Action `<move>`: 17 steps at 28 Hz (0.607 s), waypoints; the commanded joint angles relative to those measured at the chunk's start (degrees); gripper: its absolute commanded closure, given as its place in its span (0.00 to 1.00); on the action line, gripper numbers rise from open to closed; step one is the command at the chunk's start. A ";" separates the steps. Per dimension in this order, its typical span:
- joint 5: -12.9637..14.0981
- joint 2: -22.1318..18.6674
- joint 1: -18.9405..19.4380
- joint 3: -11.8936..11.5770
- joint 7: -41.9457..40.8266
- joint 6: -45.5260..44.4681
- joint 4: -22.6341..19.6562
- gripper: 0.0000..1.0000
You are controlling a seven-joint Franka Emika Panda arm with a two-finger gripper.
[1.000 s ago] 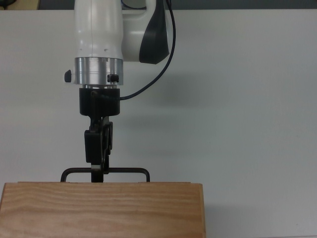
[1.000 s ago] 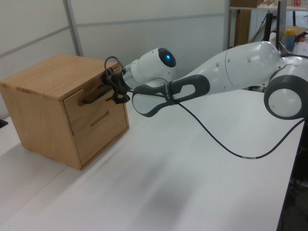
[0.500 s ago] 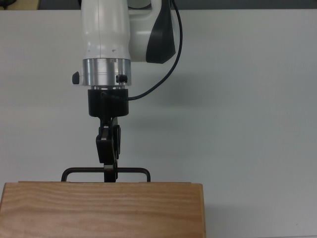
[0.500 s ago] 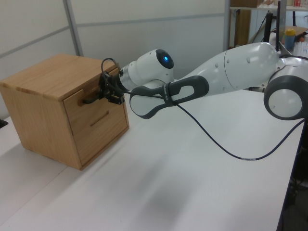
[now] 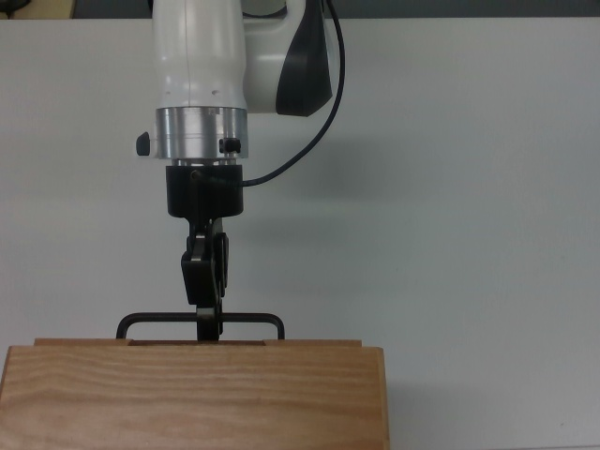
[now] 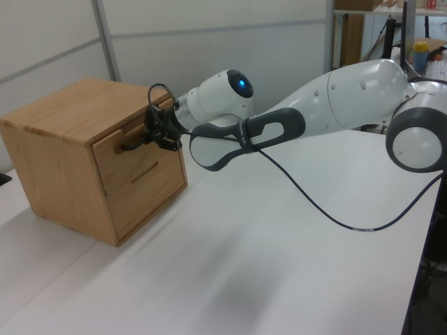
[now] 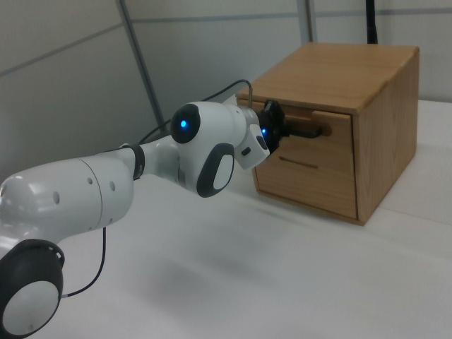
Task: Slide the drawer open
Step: 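Pull the handle outward, sliding the upper drawer out of the cabinet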
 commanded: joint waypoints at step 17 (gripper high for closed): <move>1.72 -19.94 -1.04 -0.04 3.31 -15.04 -18.48 1.00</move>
